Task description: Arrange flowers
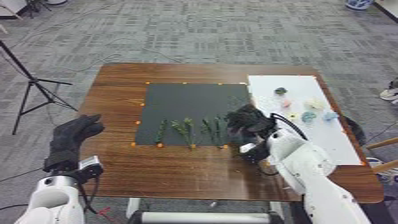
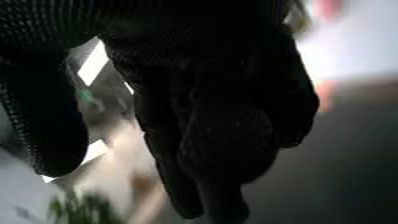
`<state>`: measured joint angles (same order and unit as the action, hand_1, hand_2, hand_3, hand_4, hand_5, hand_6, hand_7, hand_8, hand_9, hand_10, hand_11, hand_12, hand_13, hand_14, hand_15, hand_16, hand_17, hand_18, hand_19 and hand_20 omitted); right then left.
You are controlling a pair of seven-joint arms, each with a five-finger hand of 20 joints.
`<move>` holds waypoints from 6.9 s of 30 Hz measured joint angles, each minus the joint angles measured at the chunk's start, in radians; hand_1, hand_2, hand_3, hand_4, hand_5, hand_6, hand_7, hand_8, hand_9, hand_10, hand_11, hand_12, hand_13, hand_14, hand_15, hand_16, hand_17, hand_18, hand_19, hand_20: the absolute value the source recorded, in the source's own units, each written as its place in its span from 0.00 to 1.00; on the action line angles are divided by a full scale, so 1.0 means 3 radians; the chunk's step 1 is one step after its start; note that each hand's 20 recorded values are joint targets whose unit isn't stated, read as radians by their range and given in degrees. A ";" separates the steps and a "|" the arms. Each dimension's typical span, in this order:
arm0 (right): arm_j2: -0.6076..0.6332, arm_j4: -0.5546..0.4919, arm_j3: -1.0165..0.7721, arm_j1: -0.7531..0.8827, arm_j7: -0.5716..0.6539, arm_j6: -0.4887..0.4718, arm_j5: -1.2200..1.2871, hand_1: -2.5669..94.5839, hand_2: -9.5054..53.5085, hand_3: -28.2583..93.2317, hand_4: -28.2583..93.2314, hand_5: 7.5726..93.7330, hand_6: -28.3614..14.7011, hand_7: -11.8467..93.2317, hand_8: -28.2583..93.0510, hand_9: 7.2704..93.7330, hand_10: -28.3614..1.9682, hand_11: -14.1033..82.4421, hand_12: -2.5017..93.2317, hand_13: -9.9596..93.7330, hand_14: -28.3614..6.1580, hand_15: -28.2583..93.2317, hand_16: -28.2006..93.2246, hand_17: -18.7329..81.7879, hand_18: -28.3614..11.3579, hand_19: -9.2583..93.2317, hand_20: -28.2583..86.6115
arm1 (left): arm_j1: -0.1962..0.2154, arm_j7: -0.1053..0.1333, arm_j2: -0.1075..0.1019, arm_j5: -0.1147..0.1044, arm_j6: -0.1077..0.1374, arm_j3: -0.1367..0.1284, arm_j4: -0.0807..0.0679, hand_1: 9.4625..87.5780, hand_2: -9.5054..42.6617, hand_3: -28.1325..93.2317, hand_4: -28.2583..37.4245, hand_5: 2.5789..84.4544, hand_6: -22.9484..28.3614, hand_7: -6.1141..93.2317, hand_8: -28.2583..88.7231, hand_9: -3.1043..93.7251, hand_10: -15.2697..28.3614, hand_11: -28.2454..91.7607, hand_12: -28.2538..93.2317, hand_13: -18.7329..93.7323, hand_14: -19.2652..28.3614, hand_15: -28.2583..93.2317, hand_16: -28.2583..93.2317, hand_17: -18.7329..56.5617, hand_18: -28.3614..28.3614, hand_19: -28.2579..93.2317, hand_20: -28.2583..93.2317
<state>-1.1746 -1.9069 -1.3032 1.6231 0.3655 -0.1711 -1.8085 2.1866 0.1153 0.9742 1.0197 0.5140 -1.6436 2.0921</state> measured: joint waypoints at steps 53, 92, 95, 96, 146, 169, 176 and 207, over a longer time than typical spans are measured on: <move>0.0064 0.0391 0.0015 -0.0221 -0.1477 -0.0862 -0.1454 0.21 0.32 0.78 0.13 0.57 0.54 0.36 0.19 0.68 0.46 0.24 0.15 1.00 0.67 0.69 0.47 0.83 0.28 1.00 0.75 | -0.0039 0.0002 0.0008 -0.0001 -0.0033 0.0059 -0.0010 0.25 0.40 0.78 0.10 0.66 0.55 0.22 0.18 0.60 0.69 0.48 0.35 0.55 0.81 0.51 0.20 0.34 0.74 0.34 0.38; 0.0445 0.0250 -0.0451 -0.0148 -0.1060 0.0409 -0.1972 0.38 0.00 0.83 0.12 0.52 0.59 0.48 0.15 0.60 0.46 0.52 0.34 0.87 0.67 0.81 0.51 0.76 0.31 1.00 0.81 | 0.0003 0.0005 0.0009 -0.0003 -0.0037 0.0060 -0.0003 0.25 0.40 0.78 0.09 0.67 0.55 0.23 0.18 0.61 0.70 0.47 0.35 0.56 0.82 0.52 0.20 0.34 0.75 0.35 0.38; 0.0490 0.0493 -0.0591 -0.0165 -0.1200 0.0273 -0.1994 0.41 0.00 0.81 0.10 0.60 0.66 0.43 0.29 0.69 0.49 0.48 0.32 0.88 0.66 0.81 0.51 0.77 0.29 1.00 0.82 | 0.0003 0.0002 0.0009 -0.0003 -0.0037 0.0064 -0.0004 0.25 0.40 0.78 0.09 0.67 0.55 0.23 0.18 0.61 0.70 0.47 0.35 0.56 0.82 0.52 0.20 0.34 0.75 0.35 0.38; 0.0506 0.0580 -0.0606 -0.0168 -0.1230 0.0267 -0.1996 0.42 0.00 0.80 0.10 0.62 0.66 0.42 0.31 0.70 0.49 0.47 0.32 0.89 0.66 0.81 0.51 0.77 0.29 1.00 0.82 | 0.0001 0.0002 0.0009 -0.0003 -0.0037 0.0067 -0.0004 0.25 0.40 0.78 0.09 0.67 0.54 0.23 0.18 0.62 0.70 0.47 0.35 0.56 0.82 0.52 0.20 0.34 0.75 0.35 0.38; 0.0840 0.1225 -0.0338 -0.0196 -0.1476 0.0855 -0.2387 0.68 0.00 0.76 0.06 0.74 0.68 0.38 0.31 0.90 0.67 0.21 0.36 0.99 0.79 0.73 0.50 0.83 0.36 1.00 0.78 | -0.0004 0.0031 -0.0008 -0.0009 -0.0044 0.0130 0.0008 0.25 0.41 0.79 0.08 0.67 0.53 0.24 0.18 0.62 0.70 0.47 0.35 0.56 0.82 0.51 0.20 0.34 0.75 0.35 0.38; 0.1282 0.0035 0.0837 -0.1322 -0.1601 -0.0611 -0.0944 0.67 0.00 0.77 0.07 0.79 0.70 0.35 0.31 0.93 0.68 0.19 0.36 0.99 0.81 0.74 0.51 0.83 0.36 1.00 0.80 | 0.0106 0.0244 -0.0374 -0.0066 -0.0062 -0.0422 -0.0178 0.24 0.42 0.79 0.05 0.69 0.51 0.24 0.17 0.64 0.70 0.46 0.36 0.57 0.82 0.50 0.21 0.35 0.74 0.34 0.38; 0.0766 0.0263 0.1247 -0.1926 -0.1660 -0.1162 -0.1111 0.67 0.00 0.77 0.07 0.79 0.70 0.35 0.31 0.93 0.68 0.19 0.36 0.99 0.81 0.74 0.51 0.83 0.36 1.00 0.80 | -0.0037 0.0265 -0.0386 -0.0053 -0.0065 -0.0365 -0.0262 0.24 0.55 0.80 0.01 0.72 0.51 0.24 0.17 0.66 0.70 0.45 0.36 0.58 0.82 0.49 0.21 0.37 0.72 0.33 0.38; -0.1369 0.1698 0.1012 -0.1404 -0.1964 -0.0491 -0.2686 0.66 0.00 0.76 0.07 0.80 0.72 0.36 0.29 0.94 0.69 0.19 0.34 1.00 0.79 0.76 0.50 0.85 0.35 1.00 0.82 | -0.0267 0.0440 -0.0340 -0.0244 0.0232 0.0039 -0.0583 0.24 0.67 0.79 0.00 0.78 0.52 0.23 0.17 0.73 0.73 0.42 0.38 0.62 0.84 0.49 0.22 0.40 0.69 0.30 0.39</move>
<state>-1.5851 -1.3975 -0.9997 1.2019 -0.2239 -0.3182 -2.6142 2.1064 0.2472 0.8722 0.9466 0.5837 -1.6320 1.9173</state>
